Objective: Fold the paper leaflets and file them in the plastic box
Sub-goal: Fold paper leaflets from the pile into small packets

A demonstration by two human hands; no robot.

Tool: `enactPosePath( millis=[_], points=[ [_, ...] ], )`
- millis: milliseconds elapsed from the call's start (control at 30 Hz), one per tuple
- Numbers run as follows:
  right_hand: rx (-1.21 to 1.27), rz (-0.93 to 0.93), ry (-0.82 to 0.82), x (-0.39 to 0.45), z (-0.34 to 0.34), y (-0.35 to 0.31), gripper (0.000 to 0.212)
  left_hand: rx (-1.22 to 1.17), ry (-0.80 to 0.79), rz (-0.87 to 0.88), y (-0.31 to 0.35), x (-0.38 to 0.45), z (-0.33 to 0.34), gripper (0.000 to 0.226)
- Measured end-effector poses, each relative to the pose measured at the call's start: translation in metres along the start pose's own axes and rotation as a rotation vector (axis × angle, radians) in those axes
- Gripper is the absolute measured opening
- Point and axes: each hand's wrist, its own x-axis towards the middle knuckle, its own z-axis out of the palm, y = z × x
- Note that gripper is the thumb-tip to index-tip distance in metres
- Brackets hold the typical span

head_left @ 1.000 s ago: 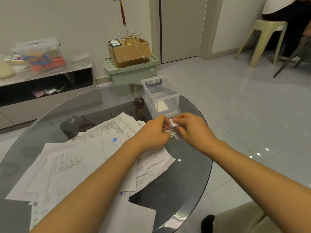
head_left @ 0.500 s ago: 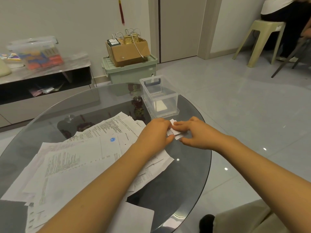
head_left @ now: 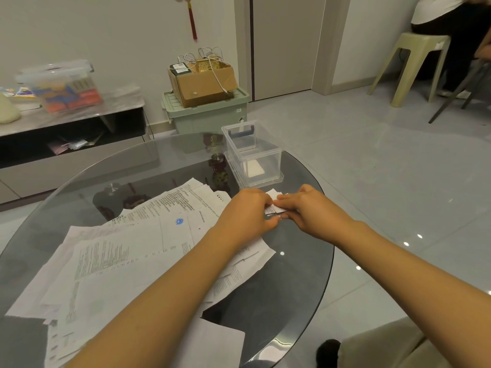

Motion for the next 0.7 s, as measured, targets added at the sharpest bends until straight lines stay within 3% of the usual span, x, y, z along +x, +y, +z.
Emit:
enactPosePath(
  millis=[267, 700],
  points=[
    [0.038, 0.01, -0.052, 0.004, -0.001, 0.006, 0.039, 0.19, -0.056, 0.097, -0.002, 0.005, -0.001, 0.034],
    [-0.12, -0.071, 0.111, 0.002, 0.005, 0.001, 0.028, 0.272, -0.135, 0.126, -0.003, 0.014, -0.004, 0.036]
  ],
)
